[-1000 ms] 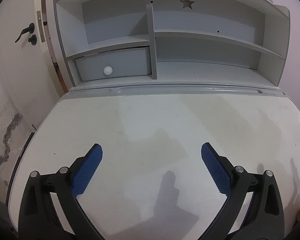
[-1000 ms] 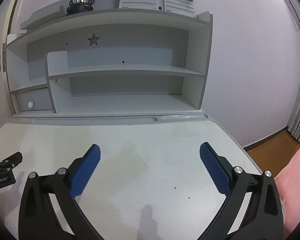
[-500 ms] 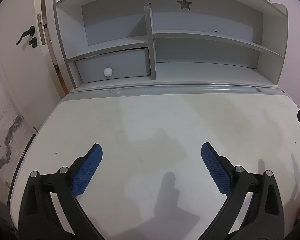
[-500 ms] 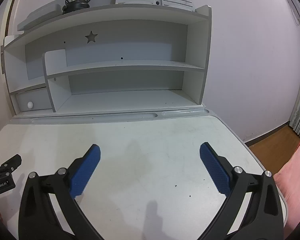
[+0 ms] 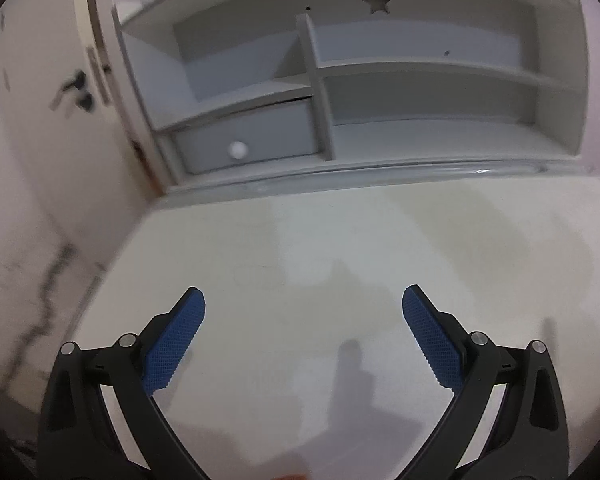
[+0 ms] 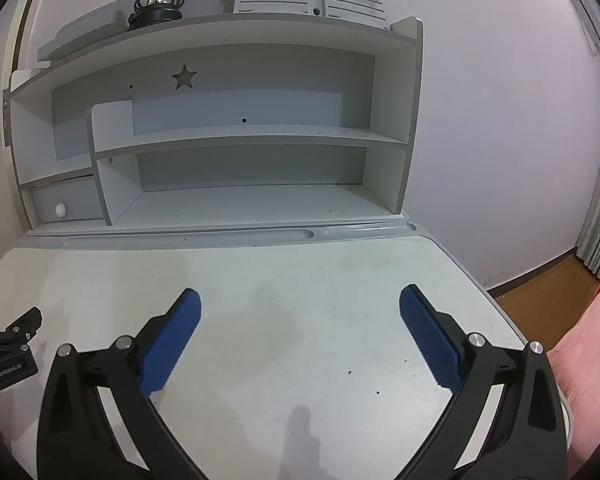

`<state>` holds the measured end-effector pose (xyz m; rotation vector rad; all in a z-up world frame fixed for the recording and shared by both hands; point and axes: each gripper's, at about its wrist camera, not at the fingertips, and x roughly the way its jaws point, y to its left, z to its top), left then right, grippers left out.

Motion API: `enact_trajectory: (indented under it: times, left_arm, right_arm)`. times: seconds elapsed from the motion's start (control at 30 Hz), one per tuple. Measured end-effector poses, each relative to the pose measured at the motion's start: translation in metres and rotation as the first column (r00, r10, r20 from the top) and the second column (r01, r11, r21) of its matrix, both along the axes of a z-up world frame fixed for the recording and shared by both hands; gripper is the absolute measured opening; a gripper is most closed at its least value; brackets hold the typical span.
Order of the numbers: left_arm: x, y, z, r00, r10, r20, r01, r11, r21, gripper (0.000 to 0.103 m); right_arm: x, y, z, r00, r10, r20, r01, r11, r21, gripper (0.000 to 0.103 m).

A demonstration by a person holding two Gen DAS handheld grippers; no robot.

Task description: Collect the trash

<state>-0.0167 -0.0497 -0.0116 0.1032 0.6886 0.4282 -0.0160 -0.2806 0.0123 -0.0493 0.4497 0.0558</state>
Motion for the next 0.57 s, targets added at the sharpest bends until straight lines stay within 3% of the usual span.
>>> enact_trajectory:
  times: [0.07, 0.2, 0.3, 0.57]
  left_arm:
    - [-0.001, 0.001, 0.001, 1.0, -0.006, 0.007, 0.006, 1.0, -0.007, 0.096]
    - [-0.006, 0.013, 0.003, 0.999, 0.014, 0.04, -0.01, 0.994, -0.108, 0.096]
    - [-0.004, 0.012, 0.001, 1.0, -0.01, 0.023, 0.012, 0.994, -0.111, 0.096]
    - [0.016, 0.023, -0.015, 0.993, -0.062, -0.102, 0.046, 0.987, -0.155, 0.096]
  right_arm:
    - [0.0, 0.001, 0.0, 1.0, -0.001, -0.002, 0.001, 1.0, -0.007, 0.096]
    - [-0.001, 0.001, 0.002, 1.0, -0.01, 0.001, 0.01, 1.0, -0.014, 0.096]
    - [0.0, 0.002, 0.001, 1.0, -0.011, -0.015, 0.011, 1.0, -0.025, 0.096]
    - [0.026, -0.003, -0.018, 0.973, -0.008, -0.232, 0.004, 1.0, -0.017, 0.096]
